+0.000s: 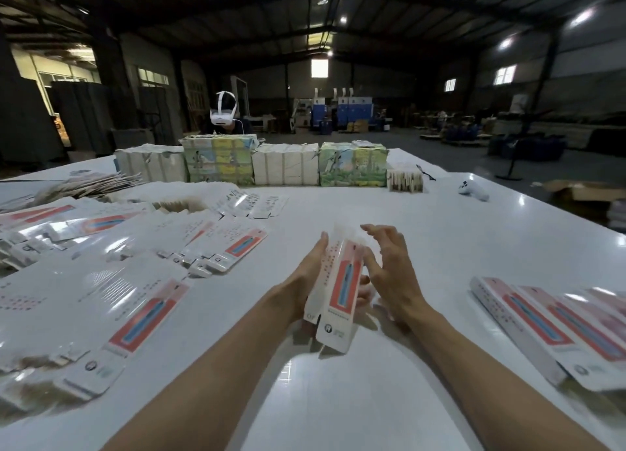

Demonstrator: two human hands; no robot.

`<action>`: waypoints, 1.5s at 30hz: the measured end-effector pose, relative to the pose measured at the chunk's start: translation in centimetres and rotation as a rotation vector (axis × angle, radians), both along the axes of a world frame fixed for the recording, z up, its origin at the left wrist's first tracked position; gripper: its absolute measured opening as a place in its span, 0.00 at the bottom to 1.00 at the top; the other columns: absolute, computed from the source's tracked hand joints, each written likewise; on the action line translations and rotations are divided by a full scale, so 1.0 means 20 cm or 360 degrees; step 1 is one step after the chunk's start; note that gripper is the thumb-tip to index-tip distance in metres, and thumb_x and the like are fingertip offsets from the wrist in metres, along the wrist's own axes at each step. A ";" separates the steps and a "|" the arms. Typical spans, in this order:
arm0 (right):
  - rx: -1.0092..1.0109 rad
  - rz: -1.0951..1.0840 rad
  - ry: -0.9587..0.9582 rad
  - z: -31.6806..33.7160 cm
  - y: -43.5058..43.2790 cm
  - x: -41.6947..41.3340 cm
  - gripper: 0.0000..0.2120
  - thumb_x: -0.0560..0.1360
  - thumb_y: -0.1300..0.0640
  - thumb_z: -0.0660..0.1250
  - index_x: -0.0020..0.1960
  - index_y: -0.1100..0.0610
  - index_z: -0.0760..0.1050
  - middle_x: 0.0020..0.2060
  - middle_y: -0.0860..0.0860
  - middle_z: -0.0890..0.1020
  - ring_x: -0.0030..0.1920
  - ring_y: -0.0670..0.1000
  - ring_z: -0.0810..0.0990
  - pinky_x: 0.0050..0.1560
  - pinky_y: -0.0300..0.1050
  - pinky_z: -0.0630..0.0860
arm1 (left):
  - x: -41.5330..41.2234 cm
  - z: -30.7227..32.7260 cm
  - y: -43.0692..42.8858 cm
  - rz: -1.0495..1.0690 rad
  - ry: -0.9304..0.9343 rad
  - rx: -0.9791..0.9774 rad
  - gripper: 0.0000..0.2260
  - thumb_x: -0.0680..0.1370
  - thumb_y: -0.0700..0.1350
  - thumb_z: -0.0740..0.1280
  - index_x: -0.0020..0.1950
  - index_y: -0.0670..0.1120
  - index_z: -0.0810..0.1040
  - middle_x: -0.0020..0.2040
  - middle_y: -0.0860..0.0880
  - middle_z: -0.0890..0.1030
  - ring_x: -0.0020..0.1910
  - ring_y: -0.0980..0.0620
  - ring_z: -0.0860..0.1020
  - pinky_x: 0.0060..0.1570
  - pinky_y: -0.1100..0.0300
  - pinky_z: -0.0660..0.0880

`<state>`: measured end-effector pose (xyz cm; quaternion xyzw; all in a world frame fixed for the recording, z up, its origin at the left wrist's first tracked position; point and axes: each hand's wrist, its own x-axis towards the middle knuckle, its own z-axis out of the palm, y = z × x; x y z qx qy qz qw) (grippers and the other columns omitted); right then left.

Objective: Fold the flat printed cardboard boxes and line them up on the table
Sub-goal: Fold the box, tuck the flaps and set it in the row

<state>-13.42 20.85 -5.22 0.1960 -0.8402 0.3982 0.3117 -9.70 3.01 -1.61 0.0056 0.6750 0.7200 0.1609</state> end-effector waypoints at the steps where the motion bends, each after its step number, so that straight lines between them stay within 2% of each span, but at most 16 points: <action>1: 0.0111 0.0005 -0.0039 -0.01 0.00 -0.01 0.17 0.85 0.52 0.63 0.74 0.48 0.71 0.66 0.46 0.71 0.68 0.46 0.71 0.66 0.51 0.78 | -0.01 -0.03 0.00 0.0045 0.0036 0.0039 0.31 0.80 0.72 0.53 0.60 0.51 0.83 0.48 0.43 0.88 0.43 0.43 0.88 0.38 0.54 0.83; 3: 0.0249 0.0012 -0.0120 -0.01 -0.01 -0.01 0.17 0.87 0.48 0.58 0.74 0.49 0.71 0.69 0.45 0.70 0.70 0.46 0.69 0.70 0.56 0.76 | -0.01 -0.08 -0.02 0.0060 0.0068 0.0135 0.29 0.82 0.70 0.53 0.60 0.51 0.84 0.50 0.42 0.88 0.45 0.40 0.88 0.40 0.52 0.84; 6: 0.0336 0.0019 -0.0171 0.02 -0.04 -0.01 0.19 0.87 0.47 0.56 0.75 0.50 0.71 0.70 0.45 0.69 0.71 0.45 0.67 0.71 0.58 0.74 | -0.03 -0.11 -0.05 0.0086 0.0127 0.0154 0.28 0.84 0.68 0.53 0.61 0.50 0.82 0.49 0.42 0.88 0.44 0.41 0.88 0.41 0.51 0.83; 9: 0.0320 0.0063 -0.0181 0.07 -0.04 0.00 0.19 0.86 0.49 0.59 0.74 0.53 0.74 0.67 0.46 0.71 0.69 0.47 0.70 0.64 0.57 0.80 | -0.03 -0.11 -0.06 0.0064 0.0166 0.0189 0.27 0.83 0.68 0.54 0.61 0.49 0.81 0.48 0.42 0.87 0.43 0.42 0.88 0.41 0.52 0.83; 11: 0.0298 0.0111 -0.0217 0.10 -0.04 0.00 0.18 0.86 0.50 0.61 0.72 0.55 0.76 0.65 0.48 0.73 0.68 0.49 0.72 0.59 0.56 0.83 | -0.03 -0.11 -0.05 -0.0032 0.0076 0.0297 0.28 0.84 0.68 0.54 0.61 0.47 0.80 0.48 0.40 0.87 0.45 0.39 0.88 0.42 0.50 0.84; 15: 0.0364 0.0090 -0.0126 0.10 -0.02 0.00 0.14 0.84 0.53 0.66 0.66 0.58 0.81 0.65 0.51 0.78 0.66 0.49 0.75 0.64 0.50 0.80 | -0.03 -0.11 -0.07 -0.0199 -0.0109 0.0388 0.31 0.82 0.70 0.56 0.65 0.44 0.78 0.50 0.38 0.86 0.48 0.37 0.87 0.45 0.49 0.84; 20: -0.0013 0.0204 -0.0101 0.08 -0.03 0.01 0.05 0.81 0.57 0.71 0.54 0.57 0.83 0.53 0.50 0.83 0.51 0.48 0.84 0.54 0.45 0.83 | -0.07 -0.13 -0.10 -0.0252 -0.0068 0.0342 0.30 0.80 0.69 0.62 0.61 0.44 0.80 0.53 0.37 0.84 0.48 0.39 0.86 0.50 0.47 0.82; 22: -0.0070 0.0236 -0.0110 0.09 0.00 0.00 0.04 0.81 0.57 0.72 0.52 0.58 0.83 0.52 0.49 0.83 0.50 0.47 0.84 0.51 0.43 0.83 | -0.06 -0.12 -0.10 -0.0333 -0.0086 0.0397 0.29 0.79 0.68 0.63 0.60 0.43 0.82 0.56 0.36 0.83 0.49 0.38 0.84 0.52 0.47 0.81; 24: -0.0142 0.0309 -0.0211 0.11 0.02 0.01 0.04 0.81 0.58 0.72 0.51 0.59 0.82 0.52 0.49 0.81 0.51 0.49 0.84 0.49 0.43 0.83 | -0.06 -0.12 -0.10 -0.0427 -0.0071 0.0420 0.28 0.79 0.67 0.63 0.56 0.43 0.84 0.54 0.37 0.82 0.47 0.39 0.84 0.50 0.48 0.82; 27: -0.0359 0.0439 -0.0402 0.13 0.02 0.03 0.05 0.81 0.58 0.72 0.49 0.59 0.82 0.55 0.51 0.79 0.49 0.49 0.85 0.41 0.41 0.83 | -0.07 -0.13 -0.10 -0.0526 -0.0059 0.0469 0.29 0.80 0.66 0.60 0.57 0.41 0.81 0.53 0.37 0.79 0.46 0.40 0.82 0.50 0.49 0.80; 30: -0.0421 0.0504 -0.0544 0.17 0.03 0.05 0.05 0.81 0.56 0.72 0.48 0.57 0.84 0.57 0.49 0.79 0.52 0.40 0.81 0.46 0.36 0.80 | -0.08 -0.13 -0.11 -0.0509 -0.0017 0.0415 0.32 0.82 0.66 0.55 0.61 0.38 0.79 0.53 0.36 0.79 0.45 0.40 0.80 0.50 0.49 0.80; 33: -0.0365 0.0501 -0.0641 0.20 0.04 0.06 0.07 0.80 0.53 0.73 0.50 0.56 0.86 0.60 0.49 0.79 0.60 0.45 0.80 0.60 0.40 0.75 | -0.08 -0.12 -0.10 -0.0492 0.0014 0.0344 0.36 0.82 0.68 0.54 0.68 0.35 0.75 0.53 0.36 0.80 0.45 0.40 0.81 0.48 0.48 0.80; 37: -0.0346 0.0466 -0.0631 0.24 0.03 0.07 0.09 0.81 0.54 0.73 0.48 0.59 0.86 0.63 0.49 0.78 0.62 0.49 0.79 0.62 0.48 0.75 | -0.07 -0.11 -0.08 -0.0523 0.0200 0.0269 0.37 0.81 0.70 0.55 0.73 0.40 0.74 0.54 0.38 0.83 0.47 0.40 0.84 0.46 0.48 0.82; 40: -0.0578 0.0589 -0.0745 0.25 0.03 0.07 0.10 0.80 0.57 0.73 0.46 0.64 0.86 0.64 0.50 0.79 0.63 0.52 0.80 0.64 0.51 0.74 | -0.07 -0.10 -0.09 -0.0514 0.0258 0.0245 0.35 0.82 0.70 0.53 0.70 0.42 0.77 0.55 0.38 0.83 0.48 0.40 0.84 0.46 0.48 0.82; 42: -0.0730 0.0713 -0.0819 0.25 0.03 0.07 0.11 0.79 0.58 0.74 0.46 0.67 0.85 0.64 0.50 0.82 0.62 0.54 0.81 0.66 0.54 0.74 | -0.08 -0.10 -0.10 -0.0521 0.0196 0.0255 0.35 0.82 0.70 0.53 0.68 0.41 0.76 0.53 0.39 0.83 0.46 0.42 0.84 0.45 0.50 0.82; 45: -0.0922 0.0882 -0.0919 0.25 0.03 0.06 0.11 0.80 0.59 0.72 0.52 0.68 0.85 0.62 0.49 0.84 0.61 0.54 0.82 0.66 0.51 0.76 | -0.08 -0.09 -0.04 -0.0565 -0.0039 0.0396 0.33 0.81 0.72 0.55 0.59 0.41 0.71 0.43 0.44 0.77 0.36 0.50 0.77 0.38 0.58 0.79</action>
